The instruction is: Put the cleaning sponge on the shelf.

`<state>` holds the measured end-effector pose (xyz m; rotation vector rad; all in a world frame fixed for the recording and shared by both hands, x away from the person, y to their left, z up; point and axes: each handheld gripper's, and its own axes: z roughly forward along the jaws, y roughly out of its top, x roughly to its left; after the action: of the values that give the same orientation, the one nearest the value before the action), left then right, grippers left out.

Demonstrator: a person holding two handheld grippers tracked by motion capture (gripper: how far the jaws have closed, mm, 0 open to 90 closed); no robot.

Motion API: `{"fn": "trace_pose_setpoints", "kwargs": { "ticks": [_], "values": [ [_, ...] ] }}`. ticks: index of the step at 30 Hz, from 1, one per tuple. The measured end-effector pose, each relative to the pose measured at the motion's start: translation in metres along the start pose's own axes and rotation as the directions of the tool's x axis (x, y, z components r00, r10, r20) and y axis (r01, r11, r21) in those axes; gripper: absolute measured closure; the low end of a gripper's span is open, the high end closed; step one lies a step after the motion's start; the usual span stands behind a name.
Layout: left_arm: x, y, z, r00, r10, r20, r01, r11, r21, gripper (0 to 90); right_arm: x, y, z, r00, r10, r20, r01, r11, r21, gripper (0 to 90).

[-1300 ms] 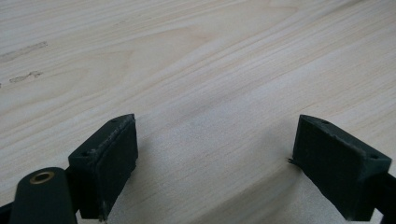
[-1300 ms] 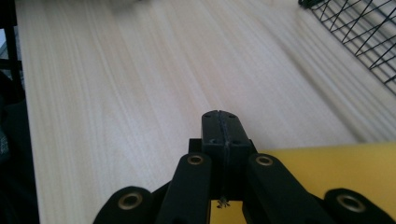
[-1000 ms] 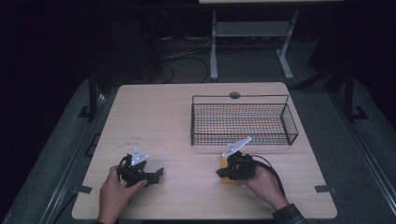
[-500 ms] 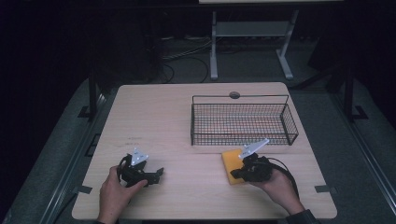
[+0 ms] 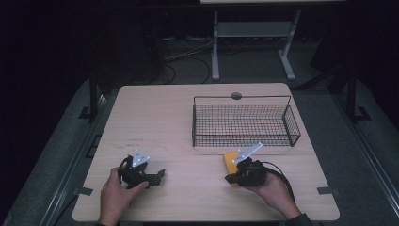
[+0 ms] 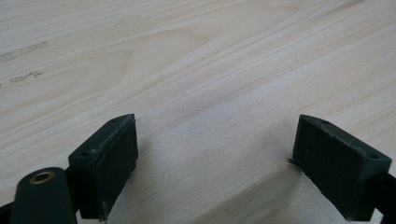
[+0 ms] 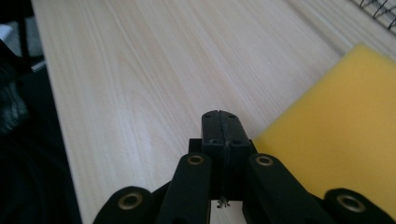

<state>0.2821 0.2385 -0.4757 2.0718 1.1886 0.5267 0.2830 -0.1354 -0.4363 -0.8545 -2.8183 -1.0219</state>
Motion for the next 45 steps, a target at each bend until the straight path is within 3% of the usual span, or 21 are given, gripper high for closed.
{"fn": "trace_pose_setpoints", "kwargs": {
  "ticks": [9,16,19,21,23,24,26,27,29,30,31,33,37,45],
  "values": [
    [0.0,0.0,0.0,1.0,0.001,0.0,-0.001,1.0,0.0,13.3,-0.017,-0.018,-0.022,0.9951,0.05,0.085,-0.05,0.999,0.004,89.6],
    [0.0,0.0,0.0,1.0,0.001,0.0,-0.001,1.0,0.0,13.3,-0.023,-0.021,-0.036,0.9931,0.081,0.084,-0.079,0.996,-0.028,87.6],
    [0.0,0.0,0.0,1.0,0.0,0.0,0.0,1.0,0.0,13.3,-0.024,-0.017,-0.042,0.9909,0.099,0.092,-0.096,0.995,-0.039,81.3],
    [0.0,0.0,0.0,1.0,0.0,0.0,0.0,1.0,0.0,13.3,-0.026,-0.014,-0.046,0.987,0.114,0.114,-0.109,0.993,-0.043,70.6],
    [0.0,0.0,0.0,1.0,0.0,0.0,0.0,1.0,0.0,13.3,-0.026,-0.013,-0.047,0.9859,0.114,0.122,-0.11,0.993,-0.041,66.4],
    [0.0,0.0,0.0,1.0,0.0,0.0,0.0,1.0,0.0,13.3,-0.029,-0.01,-0.051,0.9802,0.125,0.153,-0.119,0.992,-0.048,55.7],
    [0.0,0.0,0.0,1.0,0.0,0.001,0.0,1.0,0.0,13.3,-0.031,-0.007,-0.053,0.9744,0.144,0.172,-0.137,0.989,-0.051,45.9],
    [0.0,0.0,0.0,1.0,0.0,0.001,0.0,1.0,0.0,13.3,-0.031,-0.007,-0.053,0.9744,0.144,0.172,-0.137,0.989,-0.051,45.9],
    [0.0,0.0,0.0,1.0,-0.003,0.0,0.003,1.0,-0.002,13.3,-0.034,-0.001,-0.053,0.9644,0.161,0.21,-0.158,0.987,-0.031,29.8],
    [0.0,0.0,0.0,1.0,-0.003,0.0,0.003,1.0,-0.003,13.3,-0.034,-0.001,-0.053,0.9644,0.161,0.21,-0.158,0.987,-0.031,29.8],
    [0.0,0.0,0.0,1.0,-0.003,0.0,0.003,1.0,-0.002,13.3,-0.036,0.003,-0.052,0.9561,0.172,0.237,-0.172,0.985,-0.02,24.5],
    [0.0,0.0,0.0,1.0,-0.003,0.0,0.003,1.0,-0.002,13.3,-0.037,0.004,-0.051,0.9543,0.171,0.245,-0.172,0.985,-0.017,24.2],
    [0.0,0.0,0.0,1.0,-0.003,0.0,0.003,1.0,-0.002,13.3,-0.038,0.013,-0.041,0.9487,0.175,0.263,-0.191,0.981,0.036,13.1],
    [0.0,0.0,0.0,1.0,0.002,0.0,-0.002,1.0,0.001,13.3,-0.039,0.022,-0.023,0.9438,0.166,0.286,-0.201,0.975,0.098,9.2]
  ]
}}
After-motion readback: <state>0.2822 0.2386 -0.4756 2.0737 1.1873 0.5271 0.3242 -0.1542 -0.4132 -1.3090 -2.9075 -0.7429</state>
